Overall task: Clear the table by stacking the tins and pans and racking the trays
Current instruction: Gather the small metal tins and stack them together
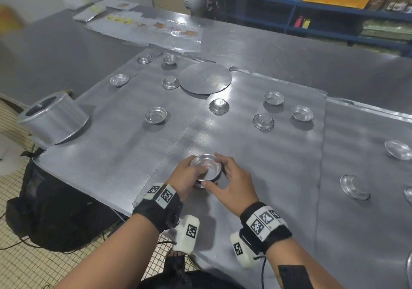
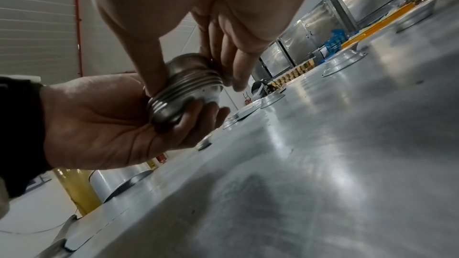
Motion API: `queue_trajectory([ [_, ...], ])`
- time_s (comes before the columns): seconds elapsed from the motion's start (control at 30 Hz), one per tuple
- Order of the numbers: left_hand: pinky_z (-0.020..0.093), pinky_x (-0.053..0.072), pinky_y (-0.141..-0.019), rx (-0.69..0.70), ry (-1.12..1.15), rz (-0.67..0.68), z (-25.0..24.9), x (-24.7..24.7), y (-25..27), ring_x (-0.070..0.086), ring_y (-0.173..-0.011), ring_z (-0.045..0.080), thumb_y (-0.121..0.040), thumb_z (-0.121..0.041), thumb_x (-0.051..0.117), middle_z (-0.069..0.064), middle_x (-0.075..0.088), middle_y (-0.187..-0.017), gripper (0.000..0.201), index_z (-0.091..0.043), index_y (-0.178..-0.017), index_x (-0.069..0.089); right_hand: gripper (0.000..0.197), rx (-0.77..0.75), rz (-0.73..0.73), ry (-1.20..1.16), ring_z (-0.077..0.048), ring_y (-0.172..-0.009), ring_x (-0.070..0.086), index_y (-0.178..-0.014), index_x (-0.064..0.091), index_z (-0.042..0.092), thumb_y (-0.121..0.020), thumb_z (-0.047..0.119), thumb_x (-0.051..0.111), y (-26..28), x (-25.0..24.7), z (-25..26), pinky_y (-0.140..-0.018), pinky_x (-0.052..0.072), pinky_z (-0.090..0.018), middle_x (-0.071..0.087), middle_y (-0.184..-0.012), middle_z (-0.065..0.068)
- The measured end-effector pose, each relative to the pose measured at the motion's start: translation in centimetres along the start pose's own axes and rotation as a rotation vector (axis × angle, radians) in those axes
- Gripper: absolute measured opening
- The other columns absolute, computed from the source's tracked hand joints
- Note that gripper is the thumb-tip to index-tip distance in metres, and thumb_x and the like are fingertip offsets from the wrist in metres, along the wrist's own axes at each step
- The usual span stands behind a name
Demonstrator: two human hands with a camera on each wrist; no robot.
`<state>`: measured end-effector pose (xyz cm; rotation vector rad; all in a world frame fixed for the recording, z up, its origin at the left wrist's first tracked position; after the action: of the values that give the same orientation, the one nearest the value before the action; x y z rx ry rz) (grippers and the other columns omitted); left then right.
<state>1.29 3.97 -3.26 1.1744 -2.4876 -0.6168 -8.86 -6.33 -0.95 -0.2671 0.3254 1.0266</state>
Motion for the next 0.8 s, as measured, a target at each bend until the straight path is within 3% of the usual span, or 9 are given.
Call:
queue_trajectory([
  [0.13, 0.060, 0.052, -0.089, 0.024, 0.004, -0.039, 0.0, 0.1, 0.4, 0.067, -0.091, 0.040, -0.091, 0.006, 0.058, 0.032, 0.067, -0.108, 0.025, 0.000, -0.114, 0.063, 0.076, 0.016, 0.074, 0.014, 0.002, -0.114, 0.060, -0.133, 0.053, 0.029, -0.065, 0.042, 0.084, 0.0, -0.7, 0.0, -0.103, 0.049, -0.029, 0.065, -0.122, 0.016],
  [0.27, 0.066, 0.049, -0.094, 0.035, 0.005, -0.097, -0.1, -0.2, 0.8, 0.064, -0.104, 0.051, -0.074, -0.010, 0.068, 0.031, 0.067, -0.109, 0.033, -0.006, -0.106, 0.066, 0.067, 0.026, 0.187, 0.011, -0.010, -0.107, 0.067, -0.122, 0.062, 0.037, -0.061, 0.038, 0.089, -0.7, -0.8, 0.8, -0.099, 0.053, -0.034, 0.072, -0.112, 0.007],
  [0.37, 0.068, 0.049, -0.091, 0.043, -0.008, -0.140, 0.0, -1.1, 0.9, 0.064, -0.105, 0.050, -0.069, -0.015, 0.068, 0.028, 0.069, -0.107, 0.034, -0.011, -0.102, 0.067, 0.066, 0.009, 0.266, 0.091, -0.026, -0.099, 0.069, -0.113, 0.058, 0.031, -0.055, 0.044, 0.088, -2.0, -0.2, 1.7, -0.090, 0.055, -0.045, 0.074, -0.102, -0.008],
  [0.5, 0.069, 0.050, -0.088, 0.067, -0.028, -0.177, -0.7, -3.3, 0.8, 0.067, -0.092, 0.040, -0.070, -0.013, 0.069, 0.024, 0.069, -0.098, 0.029, -0.009, -0.099, 0.066, 0.057, 0.004, 0.406, 0.208, -0.014, -0.090, 0.072, -0.101, 0.071, 0.019, -0.053, 0.040, 0.092, -4.7, 1.7, 2.4, -0.088, 0.057, -0.039, 0.075, -0.093, 0.001],
  [0.57, 0.069, 0.051, -0.086, 0.068, -0.029, -0.190, -1.4, -4.8, 0.8, 0.065, -0.089, 0.035, -0.081, -0.003, 0.068, 0.022, 0.066, -0.096, 0.017, -0.010, -0.096, 0.064, 0.062, 0.023, 0.451, 0.279, -0.014, -0.093, 0.071, -0.109, 0.072, 0.012, -0.054, 0.027, 0.096, -6.5, 2.6, 3.2, -0.088, 0.058, -0.034, 0.074, -0.101, -0.002],
  [0.63, 0.066, 0.056, -0.077, 0.046, 0.005, -0.209, -1.9, -6.8, 0.6, 0.063, -0.088, 0.039, -0.090, 0.007, 0.060, 0.024, 0.062, -0.098, 0.015, -0.006, -0.096, 0.062, 0.073, 0.025, 0.487, 0.374, -0.015, -0.097, 0.069, -0.123, 0.066, 0.010, -0.058, 0.024, 0.095, -8.3, 3.6, 4.1, -0.089, 0.057, -0.032, 0.070, -0.111, -0.005],
  [0.8, 0.053, 0.061, -0.065, 0.036, 0.041, -0.233, -3.3, -12.6, -1.5, 0.064, -0.080, 0.038, -0.093, 0.010, 0.057, 0.025, 0.061, -0.100, 0.016, -0.002, -0.102, 0.061, 0.055, -0.041, 0.533, 0.658, -0.020, -0.112, 0.059, -0.131, 0.060, 0.013, -0.082, 0.033, 0.077, -14.6, 8.0, 5.3, -0.099, 0.049, -0.035, 0.066, -0.120, -0.004],
])
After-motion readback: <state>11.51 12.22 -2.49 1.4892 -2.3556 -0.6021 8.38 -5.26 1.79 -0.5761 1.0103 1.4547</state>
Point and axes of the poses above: each hand's wrist, its own y-axis away from the middle knuckle, its own x-axis out of the palm, z = x × y, the point moved 7 cm from there along -y, towards the middle knuckle
